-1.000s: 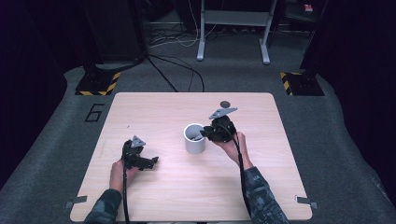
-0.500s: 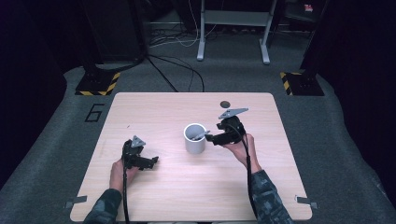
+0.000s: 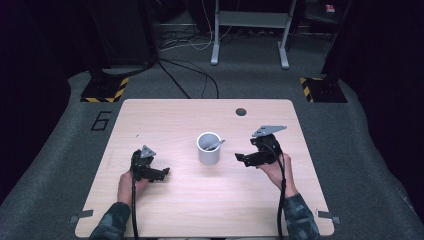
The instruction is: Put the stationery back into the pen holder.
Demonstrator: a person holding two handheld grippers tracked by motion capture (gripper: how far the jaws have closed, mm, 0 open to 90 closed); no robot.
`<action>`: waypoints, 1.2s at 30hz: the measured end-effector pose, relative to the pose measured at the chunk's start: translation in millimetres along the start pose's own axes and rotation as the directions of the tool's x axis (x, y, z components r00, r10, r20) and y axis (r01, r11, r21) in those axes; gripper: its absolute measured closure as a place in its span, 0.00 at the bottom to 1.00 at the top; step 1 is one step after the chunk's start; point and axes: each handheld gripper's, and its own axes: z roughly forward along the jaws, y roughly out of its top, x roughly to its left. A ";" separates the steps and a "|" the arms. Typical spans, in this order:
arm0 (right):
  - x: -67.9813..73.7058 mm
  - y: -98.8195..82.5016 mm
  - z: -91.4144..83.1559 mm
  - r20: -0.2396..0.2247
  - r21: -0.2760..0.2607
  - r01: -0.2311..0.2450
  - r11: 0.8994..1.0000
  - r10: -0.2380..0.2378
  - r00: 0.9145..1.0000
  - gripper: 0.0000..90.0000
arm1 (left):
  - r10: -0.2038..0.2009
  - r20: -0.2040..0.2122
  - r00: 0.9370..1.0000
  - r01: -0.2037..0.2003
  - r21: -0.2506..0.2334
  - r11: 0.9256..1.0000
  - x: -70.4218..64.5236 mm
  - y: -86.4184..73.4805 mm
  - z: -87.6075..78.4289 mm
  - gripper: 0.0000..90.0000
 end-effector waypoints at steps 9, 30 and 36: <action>-6.5 -37.8 -20.6 0.074 0.022 -0.020 1.000 0.018 0.997 0.10 | 0.000 -0.001 1.000 0.000 -0.002 1.000 -0.1 -0.1 0.2 0.00; -29.3 -157.4 -4.5 0.242 0.092 -0.191 0.977 0.164 0.956 0.03 | -0.001 -0.001 1.000 0.001 -0.002 1.000 -0.1 -0.1 0.1 0.00; -28.7 -166.0 -2.5 0.262 0.053 -0.159 0.986 0.139 0.955 0.00 | -0.001 -0.002 1.000 0.001 -0.002 1.000 -0.2 0.0 0.2 0.00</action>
